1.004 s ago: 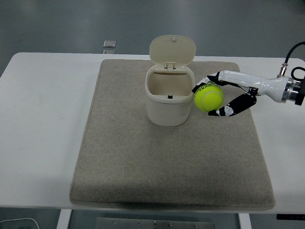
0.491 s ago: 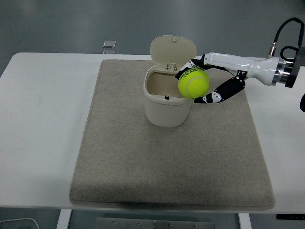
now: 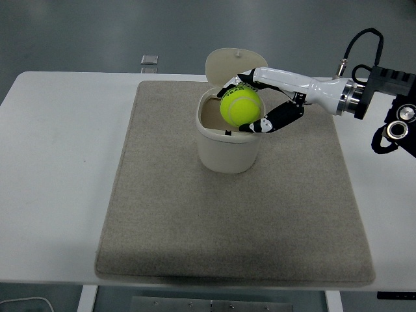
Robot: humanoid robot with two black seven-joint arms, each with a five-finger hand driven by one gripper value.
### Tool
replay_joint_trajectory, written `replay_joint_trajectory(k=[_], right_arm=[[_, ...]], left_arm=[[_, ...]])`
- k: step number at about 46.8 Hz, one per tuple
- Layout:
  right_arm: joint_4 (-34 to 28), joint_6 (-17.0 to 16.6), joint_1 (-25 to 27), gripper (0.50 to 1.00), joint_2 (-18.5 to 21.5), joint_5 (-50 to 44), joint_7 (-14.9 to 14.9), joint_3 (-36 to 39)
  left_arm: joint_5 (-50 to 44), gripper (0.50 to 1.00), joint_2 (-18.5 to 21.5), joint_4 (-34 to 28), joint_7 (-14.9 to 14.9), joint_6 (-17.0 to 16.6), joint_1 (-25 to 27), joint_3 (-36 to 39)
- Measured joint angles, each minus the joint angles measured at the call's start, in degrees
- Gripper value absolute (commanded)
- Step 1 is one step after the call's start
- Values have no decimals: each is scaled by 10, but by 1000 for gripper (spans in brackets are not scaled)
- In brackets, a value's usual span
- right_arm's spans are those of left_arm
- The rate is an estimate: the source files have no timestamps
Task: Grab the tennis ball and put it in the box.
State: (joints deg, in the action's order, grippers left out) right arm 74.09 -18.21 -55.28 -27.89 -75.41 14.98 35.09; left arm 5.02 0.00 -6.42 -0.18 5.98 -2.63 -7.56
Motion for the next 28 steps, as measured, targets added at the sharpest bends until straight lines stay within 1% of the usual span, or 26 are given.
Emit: replay_joint_trajectory(k=[4,6,8,9,14,18,21,28], right_arm=[[-1,12,0,594,3,1,0,-2],[-2,14,0,631,4,1,-1,-3],[-2,14,0,692,4,1,-1,-4],[-2,14,0,715,4,1,-1,-4],[-2,14,2,762,4,2,-1,-4],[-2,14,2,827,4,3,-1,-5],[-2,14,3,842,4,3,0,-7],[-2,13,4,852,4,3,0,-7]], left_arm=[[0,992,0,0,0,0,0,0],[0,992,0,0,0,0,0,0],[0,992,0,0,0,0,0,0],[0,992,0,0,0,0,0,0],[0,992,0,0,0,0,0,0],[0,992,0,0,0,0,0,0],[0,992,0,0,0,0,0,0],[0,992,0,0,0,0,0,0]])
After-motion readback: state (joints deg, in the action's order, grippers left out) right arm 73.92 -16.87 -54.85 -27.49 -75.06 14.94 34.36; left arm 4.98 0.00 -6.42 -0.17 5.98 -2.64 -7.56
